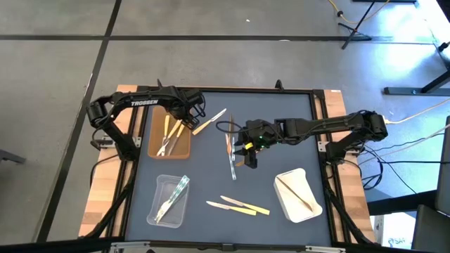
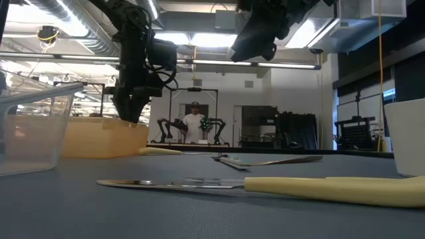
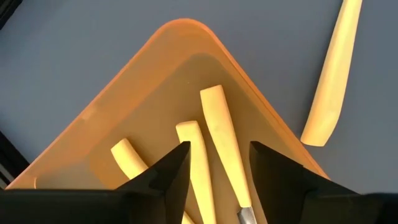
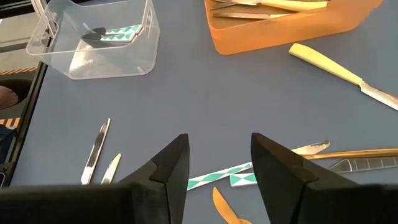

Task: Sort silverware by color (type)
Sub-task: Put the gold knife into the white bin

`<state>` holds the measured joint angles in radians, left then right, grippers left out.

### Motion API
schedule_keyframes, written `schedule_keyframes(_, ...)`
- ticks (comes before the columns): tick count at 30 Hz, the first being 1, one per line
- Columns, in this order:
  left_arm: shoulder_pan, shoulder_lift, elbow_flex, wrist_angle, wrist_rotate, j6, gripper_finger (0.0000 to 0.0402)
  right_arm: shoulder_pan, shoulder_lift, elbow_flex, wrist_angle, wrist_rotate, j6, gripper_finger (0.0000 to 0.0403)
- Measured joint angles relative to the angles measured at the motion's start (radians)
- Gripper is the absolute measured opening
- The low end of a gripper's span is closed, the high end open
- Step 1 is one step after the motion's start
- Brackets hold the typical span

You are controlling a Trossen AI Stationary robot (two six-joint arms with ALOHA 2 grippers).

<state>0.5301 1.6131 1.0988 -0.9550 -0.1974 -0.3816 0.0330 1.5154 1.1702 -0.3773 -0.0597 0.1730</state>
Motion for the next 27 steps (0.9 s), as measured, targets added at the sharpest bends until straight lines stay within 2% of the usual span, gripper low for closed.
schedule_keyframes(19, 0.000, 0.000, 0.000, 0.008, 0.000, -0.003, 0.0158, 0.000, 0.000, 0.000, -0.146, 0.004, -0.048, 0.0159)
schedule_keyframes(27, 0.000, 0.000, 0.000, 0.008, 0.000, -0.003, 0.0158, -0.005, -0.002, 0.000, -0.304, 0.221, -0.092, 0.0159)
